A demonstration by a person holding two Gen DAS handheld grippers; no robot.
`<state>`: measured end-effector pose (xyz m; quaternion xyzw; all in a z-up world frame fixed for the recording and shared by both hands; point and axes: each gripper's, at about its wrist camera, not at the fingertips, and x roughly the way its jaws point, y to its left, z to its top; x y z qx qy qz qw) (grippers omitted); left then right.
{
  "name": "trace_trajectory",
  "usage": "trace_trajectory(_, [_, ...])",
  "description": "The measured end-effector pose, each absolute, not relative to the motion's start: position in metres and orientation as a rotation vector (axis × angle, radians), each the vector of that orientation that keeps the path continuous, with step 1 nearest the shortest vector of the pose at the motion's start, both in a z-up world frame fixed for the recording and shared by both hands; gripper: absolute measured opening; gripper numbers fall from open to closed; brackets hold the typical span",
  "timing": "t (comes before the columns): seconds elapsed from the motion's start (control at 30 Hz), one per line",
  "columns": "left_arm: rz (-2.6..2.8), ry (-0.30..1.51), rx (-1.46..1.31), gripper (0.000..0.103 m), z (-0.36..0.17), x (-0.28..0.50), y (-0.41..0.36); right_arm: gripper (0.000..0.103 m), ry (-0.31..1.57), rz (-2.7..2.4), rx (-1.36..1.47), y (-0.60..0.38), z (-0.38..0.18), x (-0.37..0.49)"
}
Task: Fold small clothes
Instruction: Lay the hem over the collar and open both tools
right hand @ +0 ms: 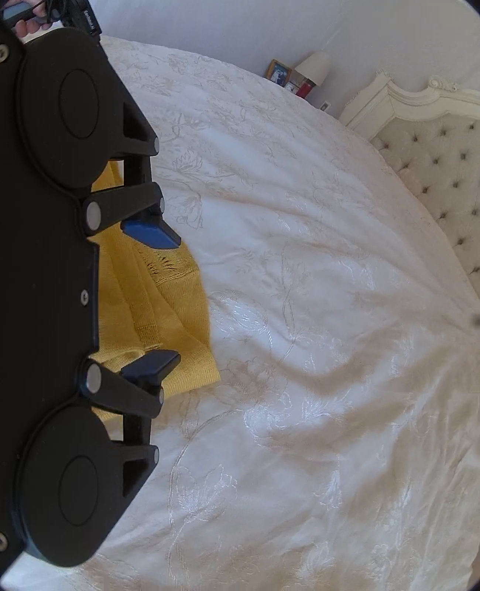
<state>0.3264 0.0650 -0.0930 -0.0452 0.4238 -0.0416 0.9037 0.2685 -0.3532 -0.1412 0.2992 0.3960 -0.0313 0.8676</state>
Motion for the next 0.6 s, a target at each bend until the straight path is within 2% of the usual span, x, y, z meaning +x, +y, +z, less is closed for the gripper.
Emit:
trace_trajectory(0.17, [-0.193,0.900,0.043,0.035,-0.109,0.274,0.023,0.065,0.853,0.014,0.406,-0.310,-0.134,0.235])
trace_trajectory(0.33, [-0.269,0.971,0.111,0.035,-0.142,0.237,-0.010,0.065,0.943,0.040,0.215,-0.268,-0.159,0.212])
trace_trajectory(0.6, [-0.287,1.012,0.137,0.036,-0.172,0.269,-0.024,0.065,0.989,0.037,0.078,-0.254,-0.187,0.239])
